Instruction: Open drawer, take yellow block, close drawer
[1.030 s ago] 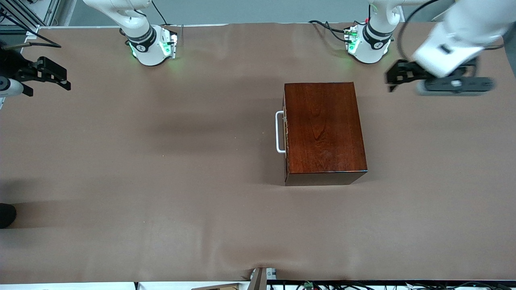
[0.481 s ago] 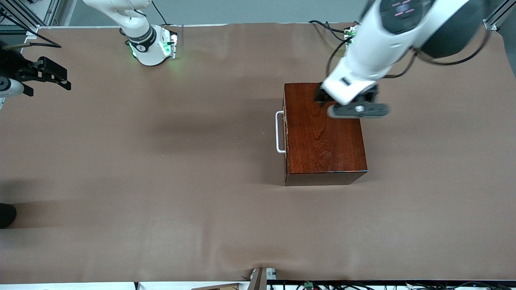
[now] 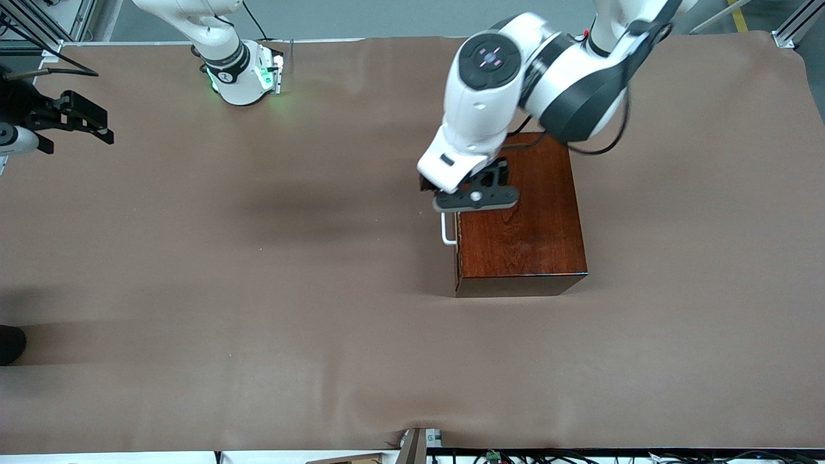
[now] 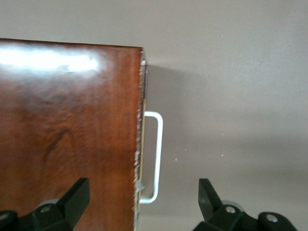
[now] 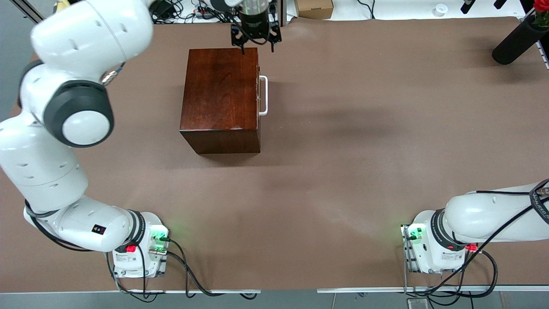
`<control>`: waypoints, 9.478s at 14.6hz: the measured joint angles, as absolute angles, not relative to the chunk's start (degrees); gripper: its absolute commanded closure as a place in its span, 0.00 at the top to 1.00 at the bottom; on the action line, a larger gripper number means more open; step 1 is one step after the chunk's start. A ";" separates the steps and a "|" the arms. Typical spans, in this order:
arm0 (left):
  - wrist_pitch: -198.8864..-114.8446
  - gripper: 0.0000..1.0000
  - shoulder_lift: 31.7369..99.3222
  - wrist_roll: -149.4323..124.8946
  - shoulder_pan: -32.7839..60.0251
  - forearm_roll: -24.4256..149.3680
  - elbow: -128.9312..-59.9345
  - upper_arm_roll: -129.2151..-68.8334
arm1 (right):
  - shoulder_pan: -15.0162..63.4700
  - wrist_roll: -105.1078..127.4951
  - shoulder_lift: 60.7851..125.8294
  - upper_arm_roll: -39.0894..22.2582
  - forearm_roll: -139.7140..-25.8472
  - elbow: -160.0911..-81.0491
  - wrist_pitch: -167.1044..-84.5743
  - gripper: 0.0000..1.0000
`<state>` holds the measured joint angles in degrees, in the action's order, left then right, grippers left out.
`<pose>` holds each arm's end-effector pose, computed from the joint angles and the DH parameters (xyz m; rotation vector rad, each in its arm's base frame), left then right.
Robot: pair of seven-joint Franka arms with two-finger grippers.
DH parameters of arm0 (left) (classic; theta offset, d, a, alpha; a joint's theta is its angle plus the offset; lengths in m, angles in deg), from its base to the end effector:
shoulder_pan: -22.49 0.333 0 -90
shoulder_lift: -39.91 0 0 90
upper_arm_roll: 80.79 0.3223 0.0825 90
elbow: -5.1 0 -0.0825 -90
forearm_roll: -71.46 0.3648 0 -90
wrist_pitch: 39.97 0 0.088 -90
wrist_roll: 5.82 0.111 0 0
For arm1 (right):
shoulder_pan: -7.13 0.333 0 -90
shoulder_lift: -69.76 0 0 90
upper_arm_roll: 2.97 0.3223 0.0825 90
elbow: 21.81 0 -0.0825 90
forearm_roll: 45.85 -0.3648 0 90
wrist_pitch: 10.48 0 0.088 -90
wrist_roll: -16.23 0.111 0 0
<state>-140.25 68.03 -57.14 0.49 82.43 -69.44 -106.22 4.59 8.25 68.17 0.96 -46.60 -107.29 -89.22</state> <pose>0.5155 -0.4406 0.4870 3.1264 0.1261 -0.0147 0.5050 0.0145 0.6598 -3.1116 -0.2579 0.1393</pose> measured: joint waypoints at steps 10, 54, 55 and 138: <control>-143.19 1.00 79.49 -65.26 -24.99 82.92 -63.48 -83.01 | 4.49 8.25 68.17 0.73 -46.59 -106.96 -89.56 1.00; -150.36 1.00 85.83 -66.66 -27.06 85.63 -63.99 -83.17 | 4.45 8.25 68.45 0.39 -46.54 -107.03 -88.15 1.00; -151.26 1.00 85.86 -67.47 -27.23 85.63 -64.00 -83.18 | 4.47 8.23 68.57 0.42 -46.53 -107.03 -88.15 1.00; -121.13 1.00 44.77 -16.15 13.02 76.08 -77.11 -82.75 | 42.20 120.57 89.28 1.58 -56.74 -107.11 -117.36 1.00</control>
<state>-121.13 44.77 -16.15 13.02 76.08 -77.11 -82.75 42.20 120.57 89.28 1.58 -56.74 -107.11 -117.36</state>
